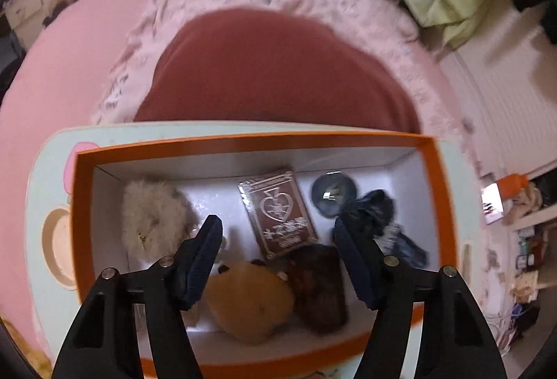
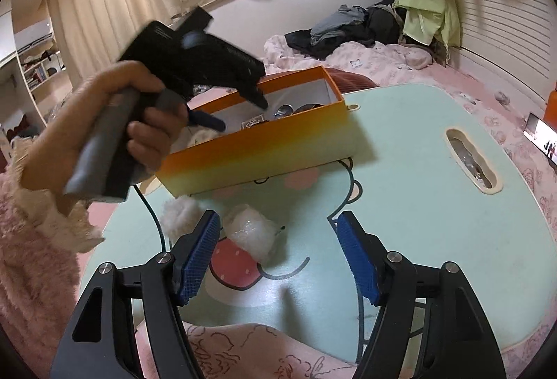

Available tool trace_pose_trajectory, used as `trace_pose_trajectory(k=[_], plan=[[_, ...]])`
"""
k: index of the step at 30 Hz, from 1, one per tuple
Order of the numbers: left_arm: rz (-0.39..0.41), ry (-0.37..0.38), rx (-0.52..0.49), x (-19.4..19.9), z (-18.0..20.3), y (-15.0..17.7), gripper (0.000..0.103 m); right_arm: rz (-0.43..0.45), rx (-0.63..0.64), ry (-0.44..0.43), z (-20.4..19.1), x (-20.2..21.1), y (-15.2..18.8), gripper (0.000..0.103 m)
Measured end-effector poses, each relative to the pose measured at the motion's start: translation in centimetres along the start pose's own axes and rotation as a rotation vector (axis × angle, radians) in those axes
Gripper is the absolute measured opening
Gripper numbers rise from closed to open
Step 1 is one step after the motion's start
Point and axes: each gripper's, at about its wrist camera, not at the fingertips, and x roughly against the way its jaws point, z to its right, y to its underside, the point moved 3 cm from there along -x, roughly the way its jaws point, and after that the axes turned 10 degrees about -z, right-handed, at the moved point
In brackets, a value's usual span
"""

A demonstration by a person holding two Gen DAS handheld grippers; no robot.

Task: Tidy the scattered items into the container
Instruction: 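Grasp the brown card box inside the orange box with the left gripper, then lift the brown card box out and place it on the table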

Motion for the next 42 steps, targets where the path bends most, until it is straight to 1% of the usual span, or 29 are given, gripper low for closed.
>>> trace_pose_trajectory(k=[3,7,8,9,12,13,15,18,20,23,26,27,29,30,32,34,35,37,38,42], plan=[[0.005,0.008,0.014,-0.7,0.1,-0.5,0.067,-0.016,-0.029,-0.023,0.5,-0.2,0.2,0.07],[-0.037,0.021,0.027,-2.2,0.2,-1.1,0.062,-0.034,-0.064,-0.044,1.3,-0.5,0.3,0.07],[-0.033,0.014,0.024,-2.3,0.3,-1.1,0.062,-0.034,-0.069,-0.048,1.2,-0.5,0.3,0.07],[-0.021,-0.005,0.016,-2.2,0.4,-1.1,0.06,-0.032,-0.072,-0.048,1.3,-0.5,0.4,0.07],[0.012,-0.105,-0.015,-2.2,0.7,-1.1,0.04,-0.028,-0.076,-0.05,1.3,-0.3,0.3,0.07],[0.022,-0.12,-0.029,-2.2,0.8,-1.1,0.039,-0.028,-0.077,-0.051,1.3,-0.4,0.3,0.07],[0.037,-0.119,-0.042,-2.2,0.6,-1.2,0.039,-0.029,-0.079,-0.052,1.4,-0.4,0.3,0.07],[0.061,-0.089,-0.05,-1.5,0.2,-1.1,0.039,-0.03,-0.085,-0.054,1.6,-0.4,0.3,0.07],[0.092,-0.064,-0.055,-0.1,0.0,-0.9,0.039,-0.033,-0.085,-0.054,1.7,-0.4,0.3,0.07],[0.17,-0.003,-0.08,3.4,-0.1,0.2,0.039,-0.037,-0.081,-0.05,1.5,-0.5,0.4,0.07],[0.283,0.062,-0.096,7.7,-0.7,2.3,0.039,-0.041,-0.071,-0.046,1.3,-0.6,0.4,0.07],[0.305,0.077,-0.106,8.8,-0.9,3.1,0.039,-0.041,-0.067,-0.045,1.2,-0.6,0.4,0.07],[0.33,0.12,-0.149,10.5,-1.2,5.5,0.039,-0.043,-0.063,-0.042,1.0,-0.6,0.4,0.07],[0.326,0.14,-0.18,10.8,-1.2,6.6,0.039,-0.043,-0.063,-0.042,1.0,-0.7,0.5,0.07],[0.314,0.177,-0.227,10.8,-1.5,9.0,0.039,-0.046,-0.066,-0.042,1.0,-0.7,0.5,0.07],[0.3,0.204,-0.23,10.0,-2.5,11.1,0.039,-0.049,-0.071,-0.042,1.1,-0.8,0.5,0.07],[0.295,0.203,-0.222,9.4,-2.9,11.8,0.039,-0.051,-0.072,-0.042,1.2,-0.8,0.5,0.07],[0.291,0.16,-0.181,7.8,-4.2,12.9,0.039,-0.055,-0.073,-0.041,1.2,-0.9,0.5,0.07],[0.292,0.153,-0.167,7.3,-4.8,13.3,0.039,-0.056,-0.073,-0.039,1.2,-0.9,0.5,0.07],[0.261,0.195,-0.117,4.9,-6.2,14.3,0.039,-0.058,-0.073,-0.038,1.1,-1.0,0.4,0.07]])
